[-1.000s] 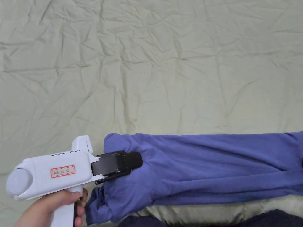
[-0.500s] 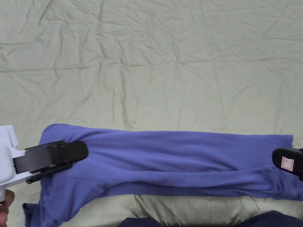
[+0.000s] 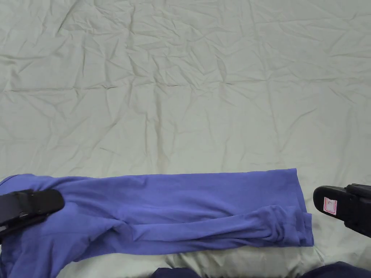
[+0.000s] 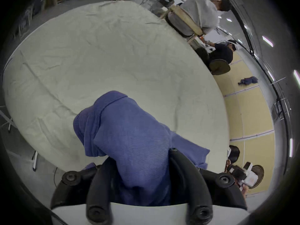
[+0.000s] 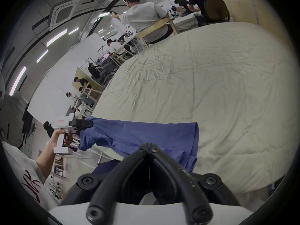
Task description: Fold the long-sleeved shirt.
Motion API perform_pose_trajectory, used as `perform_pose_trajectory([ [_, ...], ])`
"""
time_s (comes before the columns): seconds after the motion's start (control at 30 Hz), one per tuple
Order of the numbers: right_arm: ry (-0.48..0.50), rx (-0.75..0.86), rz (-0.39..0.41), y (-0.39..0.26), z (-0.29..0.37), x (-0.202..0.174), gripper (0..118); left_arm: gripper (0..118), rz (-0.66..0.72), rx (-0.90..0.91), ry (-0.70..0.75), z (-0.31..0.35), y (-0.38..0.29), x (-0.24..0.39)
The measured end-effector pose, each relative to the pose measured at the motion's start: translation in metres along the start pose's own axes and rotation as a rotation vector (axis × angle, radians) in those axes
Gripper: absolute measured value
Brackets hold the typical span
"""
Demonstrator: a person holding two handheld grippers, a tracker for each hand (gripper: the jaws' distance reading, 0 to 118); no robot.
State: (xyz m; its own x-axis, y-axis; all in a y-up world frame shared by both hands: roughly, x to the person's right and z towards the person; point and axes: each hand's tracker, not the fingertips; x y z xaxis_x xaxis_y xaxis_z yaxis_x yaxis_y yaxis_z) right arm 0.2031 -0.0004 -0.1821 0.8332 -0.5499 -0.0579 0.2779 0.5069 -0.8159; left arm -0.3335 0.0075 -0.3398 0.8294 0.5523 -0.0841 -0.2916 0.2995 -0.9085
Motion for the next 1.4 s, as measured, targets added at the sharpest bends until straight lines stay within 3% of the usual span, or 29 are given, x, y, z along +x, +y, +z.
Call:
perform_pose_trajectory([
  [0.1,-0.015,0.013,-0.045,-0.005,0.008,0.002,3,32,-0.131,0.029,0.021,-0.008,-0.015,0.060],
  [0.23,-0.021,0.026,-0.066,-0.014,0.019,0.005,3,32,-0.372,0.013,0.103,-0.066,-0.042,0.129],
  [0.37,-0.055,0.028,-0.078,-0.021,0.030,0.007,3,32,-0.378,-0.117,0.052,-0.131,-0.064,0.167],
  [0.53,-0.096,0.037,-0.091,-0.023,0.047,0.009,3,33,-0.493,-0.237,0.140,-0.194,-0.106,0.202],
  [0.6,-0.089,0.048,-0.092,-0.023,0.052,0.008,3,49,-0.461,-0.246,0.175,-0.211,-0.118,0.210],
  [0.63,-0.078,0.053,-0.096,-0.022,0.052,0.008,3,73,-0.400,-0.234,0.152,-0.215,-0.120,0.211],
  [0.7,-0.063,0.061,-0.103,-0.022,0.052,0.007,3,110,-0.305,-0.224,0.051,-0.214,-0.122,0.217],
  [0.73,-0.055,0.063,-0.106,-0.022,0.051,0.007,3,117,-0.277,-0.224,0.004,-0.209,-0.121,0.225],
  [0.93,-0.023,0.078,-0.132,-0.023,0.048,0.012,3,116,-0.237,-0.139,-0.131,-0.145,-0.095,0.217],
  [1.0,-0.014,0.084,-0.138,-0.024,0.049,0.014,3,107,-0.177,-0.099,-0.107,-0.121,-0.077,0.203],
  [1.03,-0.011,0.087,-0.142,-0.025,0.049,0.015,3,79,-0.168,-0.097,-0.111,-0.109,-0.069,0.192],
  [1.1,-0.005,0.092,-0.154,-0.026,0.049,0.017,3,0,-0.151,-0.028,-0.084,-0.093,-0.059,0.175],
  [1.2,0.008,0.095,-0.182,-0.029,0.048,0.021,3,2,-0.220,0.062,0.067,-0.086,-0.058,0.156],
  [1.4,0.010,0.101,-0.184,-0.031,0.051,0.022,3,0,-0.436,-0.083,0.237,-0.128,-0.095,0.152],
])
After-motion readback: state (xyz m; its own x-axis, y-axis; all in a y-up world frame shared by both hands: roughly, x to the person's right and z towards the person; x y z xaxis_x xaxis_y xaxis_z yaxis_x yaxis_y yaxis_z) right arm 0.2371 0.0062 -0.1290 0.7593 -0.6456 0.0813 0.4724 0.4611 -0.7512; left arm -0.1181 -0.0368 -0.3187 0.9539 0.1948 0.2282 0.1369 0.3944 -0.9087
